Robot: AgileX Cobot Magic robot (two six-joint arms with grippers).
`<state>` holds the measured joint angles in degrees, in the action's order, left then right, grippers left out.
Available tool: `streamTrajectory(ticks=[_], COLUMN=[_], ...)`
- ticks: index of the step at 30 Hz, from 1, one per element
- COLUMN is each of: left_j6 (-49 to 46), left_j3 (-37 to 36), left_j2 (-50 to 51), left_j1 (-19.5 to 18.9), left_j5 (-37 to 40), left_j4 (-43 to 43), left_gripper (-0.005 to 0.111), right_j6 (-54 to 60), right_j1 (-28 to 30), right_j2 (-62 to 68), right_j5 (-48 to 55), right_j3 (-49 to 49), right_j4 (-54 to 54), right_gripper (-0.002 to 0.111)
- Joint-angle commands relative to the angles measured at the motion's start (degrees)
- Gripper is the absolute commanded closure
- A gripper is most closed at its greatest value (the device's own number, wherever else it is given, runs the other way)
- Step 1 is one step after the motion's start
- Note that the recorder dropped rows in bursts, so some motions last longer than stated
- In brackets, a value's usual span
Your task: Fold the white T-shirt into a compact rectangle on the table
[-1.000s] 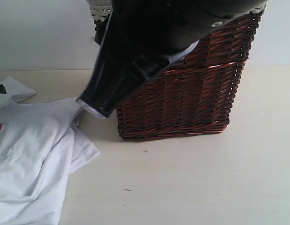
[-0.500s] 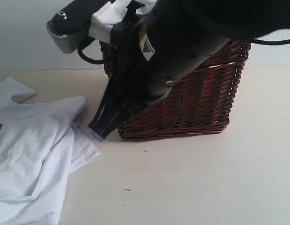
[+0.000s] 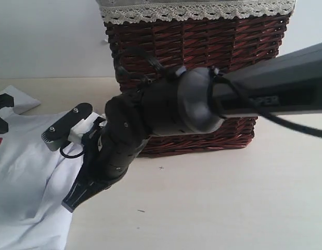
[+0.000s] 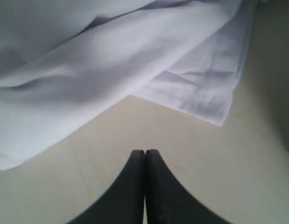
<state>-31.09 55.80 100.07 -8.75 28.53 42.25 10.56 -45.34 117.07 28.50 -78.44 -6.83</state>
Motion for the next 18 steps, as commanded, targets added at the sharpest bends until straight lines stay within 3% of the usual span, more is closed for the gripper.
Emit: streamTrajectory(ticks=[1,8,18], left_j6=[-0.26,1.75,5.15], left_j3=[1.46,1.60,1.60], left_j2=[1.57,2.86,6.31], left_j1=[0.15,0.15,0.01], left_j5=[1.08,1.26,-1.07], left_j4=[1.39,-1.86,-4.35], left_gripper=[0.107,0.107,0.107], right_j6=[-0.57,-6.15,-21.26], right_j1=[0.04,0.18,0.18], right_j2=[5.47,12.72,14.18], right_j5=[-0.72,-0.16,8.35], right_j3=[-4.86,-13.06,-14.57], right_j4=[-0.43,1.55,21.68], right_gripper=[0.108,0.108,0.108])
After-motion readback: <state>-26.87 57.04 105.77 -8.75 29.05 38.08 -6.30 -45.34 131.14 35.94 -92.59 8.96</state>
